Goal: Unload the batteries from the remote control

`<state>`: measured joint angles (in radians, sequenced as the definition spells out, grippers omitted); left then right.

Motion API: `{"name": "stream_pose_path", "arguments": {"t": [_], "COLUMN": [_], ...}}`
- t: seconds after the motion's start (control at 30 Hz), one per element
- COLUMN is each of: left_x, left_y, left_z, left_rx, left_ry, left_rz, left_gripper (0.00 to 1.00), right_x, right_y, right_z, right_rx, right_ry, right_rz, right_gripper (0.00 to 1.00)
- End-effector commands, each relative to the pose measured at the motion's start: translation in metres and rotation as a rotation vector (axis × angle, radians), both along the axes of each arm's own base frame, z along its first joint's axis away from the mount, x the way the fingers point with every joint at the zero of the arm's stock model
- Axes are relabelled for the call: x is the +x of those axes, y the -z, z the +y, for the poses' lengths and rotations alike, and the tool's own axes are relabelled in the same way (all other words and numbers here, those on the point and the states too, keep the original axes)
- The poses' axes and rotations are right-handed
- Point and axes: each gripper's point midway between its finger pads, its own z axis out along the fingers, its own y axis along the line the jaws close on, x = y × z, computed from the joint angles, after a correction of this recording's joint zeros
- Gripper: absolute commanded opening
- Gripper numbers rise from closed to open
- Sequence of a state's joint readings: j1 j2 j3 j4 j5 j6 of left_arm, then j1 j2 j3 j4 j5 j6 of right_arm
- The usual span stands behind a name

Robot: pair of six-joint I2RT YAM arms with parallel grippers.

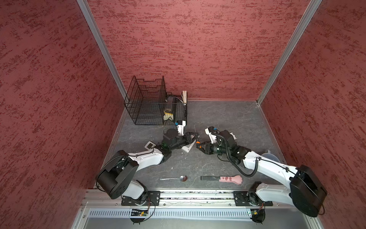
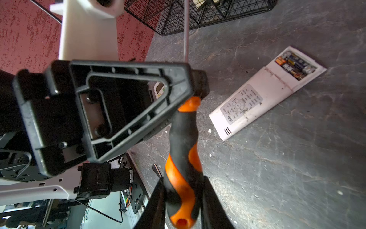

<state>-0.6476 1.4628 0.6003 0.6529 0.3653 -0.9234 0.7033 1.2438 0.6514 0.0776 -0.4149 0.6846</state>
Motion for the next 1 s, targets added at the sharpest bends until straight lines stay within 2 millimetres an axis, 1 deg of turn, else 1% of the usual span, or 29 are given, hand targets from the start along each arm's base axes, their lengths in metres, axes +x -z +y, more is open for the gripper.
{"name": "stream_pose_path", "arguments": {"t": [0.0,0.07,0.17,0.2,0.23,0.33,0.43,0.47,0.63,0.7,0.77,0.8,0.9,0.97], "left_x": [0.005,0.007,0.012,0.014,0.016,0.024,0.035,0.038,0.050,0.053,0.055,0.055,0.054,0.054], "left_y": [-0.005,-0.005,-0.008,-0.009,-0.011,-0.021,-0.032,-0.036,-0.046,-0.050,-0.054,-0.058,-0.063,-0.062], "left_z": [-0.001,0.003,0.008,0.010,0.013,0.022,0.032,0.034,0.043,0.044,0.044,0.044,0.046,0.048], "left_rx": [-0.002,-0.007,-0.015,-0.019,-0.024,-0.040,-0.059,-0.068,-0.119,-0.126,-0.125,-0.129,-0.121,-0.094], "left_ry": [0.002,-0.018,-0.051,-0.066,-0.085,-0.145,-0.213,-0.232,-0.328,-0.347,-0.366,-0.375,-0.400,-0.410], "left_rz": [-0.033,-0.034,-0.037,-0.035,-0.037,-0.047,-0.057,-0.063,-0.025,-0.004,0.000,-0.003,0.016,0.040], "left_gripper": [0.00,0.00,0.00,0.00,0.00,0.00,0.00,0.00,0.00,0.00,0.00,0.00,0.00,0.00], "right_x": [0.004,0.005,0.007,0.008,0.008,0.013,0.020,0.023,0.038,0.041,0.043,0.043,0.046,0.045], "right_y": [-0.020,-0.021,-0.024,-0.026,-0.028,-0.035,-0.042,-0.045,-0.054,-0.057,-0.057,-0.060,-0.070,-0.074], "right_z": [0.004,0.003,0.002,0.001,0.000,-0.004,-0.008,-0.009,-0.013,-0.012,-0.009,-0.005,-0.004,-0.004], "right_rx": [0.040,0.039,0.043,0.045,0.047,0.050,0.062,0.072,0.097,0.051,-0.004,-0.001,0.014,-0.026], "right_ry": [-0.011,-0.006,0.008,0.013,0.021,0.056,0.104,0.118,0.205,0.227,0.235,0.229,0.251,0.267], "right_rz": [-0.045,-0.049,-0.054,-0.058,-0.064,-0.093,-0.131,-0.144,-0.209,-0.277,-0.322,-0.336,-0.378,-0.432], "right_gripper": [0.12,0.13,0.18,0.22,0.28,0.42,0.53,0.55,0.56,0.56,0.56,0.56,0.56,0.56]}}
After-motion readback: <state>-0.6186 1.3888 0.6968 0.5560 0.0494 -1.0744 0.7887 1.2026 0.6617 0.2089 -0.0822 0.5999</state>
